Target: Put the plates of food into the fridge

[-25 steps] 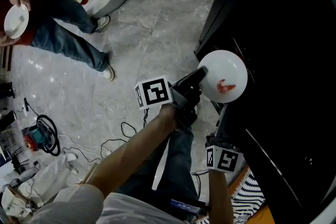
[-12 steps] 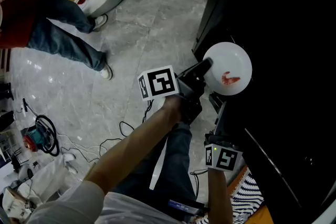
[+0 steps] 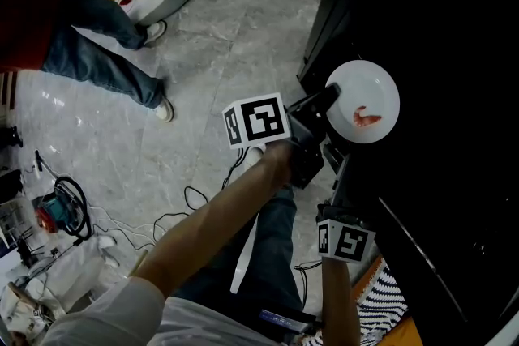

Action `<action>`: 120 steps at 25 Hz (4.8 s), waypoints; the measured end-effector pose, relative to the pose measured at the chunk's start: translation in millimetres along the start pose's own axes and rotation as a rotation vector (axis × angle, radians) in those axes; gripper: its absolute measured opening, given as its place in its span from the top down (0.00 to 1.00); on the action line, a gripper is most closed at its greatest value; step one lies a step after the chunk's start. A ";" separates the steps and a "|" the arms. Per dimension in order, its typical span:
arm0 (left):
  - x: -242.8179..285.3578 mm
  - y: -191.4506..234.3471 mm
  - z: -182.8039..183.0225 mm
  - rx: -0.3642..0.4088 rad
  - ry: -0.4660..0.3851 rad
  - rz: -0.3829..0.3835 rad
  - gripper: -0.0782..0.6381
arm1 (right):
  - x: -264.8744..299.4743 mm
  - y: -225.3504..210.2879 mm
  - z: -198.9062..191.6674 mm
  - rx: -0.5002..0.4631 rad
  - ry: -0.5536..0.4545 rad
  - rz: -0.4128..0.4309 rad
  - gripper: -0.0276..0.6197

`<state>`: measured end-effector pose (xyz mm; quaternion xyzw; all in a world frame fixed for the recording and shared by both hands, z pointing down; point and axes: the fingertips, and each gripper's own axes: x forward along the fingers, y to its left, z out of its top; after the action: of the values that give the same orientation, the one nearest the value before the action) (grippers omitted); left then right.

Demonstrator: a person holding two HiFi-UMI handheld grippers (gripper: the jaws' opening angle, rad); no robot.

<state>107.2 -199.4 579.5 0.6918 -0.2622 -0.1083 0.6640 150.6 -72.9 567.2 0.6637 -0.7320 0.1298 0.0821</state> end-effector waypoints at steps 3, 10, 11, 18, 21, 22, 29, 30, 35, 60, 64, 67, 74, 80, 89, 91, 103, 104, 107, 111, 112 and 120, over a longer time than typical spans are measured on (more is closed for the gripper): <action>5.0 -5.5 0.5 0.008 0.001 -0.003 0.87 | 1.9 -0.8 3.9 0.002 -0.004 -0.003 0.94; 18.4 -12.2 0.8 0.009 -0.002 -0.003 0.87 | 8.3 -4.1 10.4 -0.001 -0.009 0.001 0.94; 21.4 -15.2 0.9 0.008 -0.002 -0.003 0.87 | 9.5 -5.9 13.4 -0.001 -0.009 0.003 0.94; 30.3 -6.0 0.0 0.007 0.007 -0.011 0.87 | 19.7 -2.1 7.6 -0.001 -0.022 0.014 0.94; 35.6 -8.0 0.0 0.004 0.008 -0.016 0.87 | 23.4 -3.2 9.2 0.001 -0.026 0.013 0.94; 37.8 -8.7 -0.1 0.002 0.010 -0.019 0.87 | 25.3 -3.9 9.8 0.004 -0.027 0.011 0.94; 46.3 -9.9 -1.0 -0.001 0.016 -0.027 0.87 | 38.3 -8.4 14.6 0.009 -0.041 -0.003 0.94; 46.6 -9.8 -1.2 -0.004 0.015 -0.029 0.87 | 39.6 -9.8 15.2 0.008 -0.042 -0.006 0.94; 48.3 -10.8 -1.2 0.000 0.017 -0.030 0.87 | 44.7 -15.6 19.1 0.001 -0.051 -0.019 0.94; 64.7 -14.0 -2.5 -0.016 0.064 -0.057 0.86 | 61.0 -13.6 13.3 0.006 -0.050 -0.019 0.94; 68.0 -21.2 -3.5 -0.008 0.077 -0.080 0.82 | 61.3 -16.5 14.7 0.014 -0.057 -0.028 0.94; 68.7 -27.5 -1.6 0.005 0.095 -0.109 0.76 | 64.8 -14.0 17.5 0.007 -0.062 -0.019 0.94; 70.1 -29.0 2.1 0.014 0.110 -0.132 0.71 | 69.5 -14.5 15.7 0.013 -0.059 -0.019 0.94; 62.6 -29.7 2.3 0.030 0.133 -0.135 0.71 | 69.4 -19.4 16.1 0.025 -0.052 -0.038 0.94; 46.5 -20.8 3.4 0.040 0.151 -0.113 0.71 | 78.4 -20.1 20.3 0.024 -0.053 -0.044 0.94; 44.0 -21.9 2.9 0.039 0.156 -0.114 0.71 | 80.4 -21.9 24.1 0.020 -0.056 -0.046 0.94; 28.2 -12.1 10.8 0.013 0.126 -0.114 0.71 | 89.7 -34.6 23.7 0.024 -0.062 -0.086 0.94; 25.9 -11.5 11.8 0.012 0.123 -0.113 0.71 | 89.5 -34.9 24.2 0.024 -0.063 -0.089 0.94; 20.6 -12.4 11.3 0.012 0.120 -0.109 0.71 | 85.9 -37.5 27.2 0.029 -0.068 -0.098 0.94; 19.9 -9.3 9.8 -0.002 0.110 -0.106 0.71 | 85.3 -45.3 27.8 0.055 -0.081 -0.107 0.94; 19.9 -8.2 9.7 -0.007 0.107 -0.105 0.71 | 86.1 -46.7 27.9 0.057 -0.083 -0.108 0.94; 20.7 -1.9 6.3 -0.025 0.111 -0.100 0.71 | 91.8 -60.7 31.2 0.098 -0.094 -0.138 0.94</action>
<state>121.8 -215.3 581.2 0.7006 -0.1888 -0.1058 0.6799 202.8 -174.7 569.2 0.7211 -0.6805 0.1280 0.0239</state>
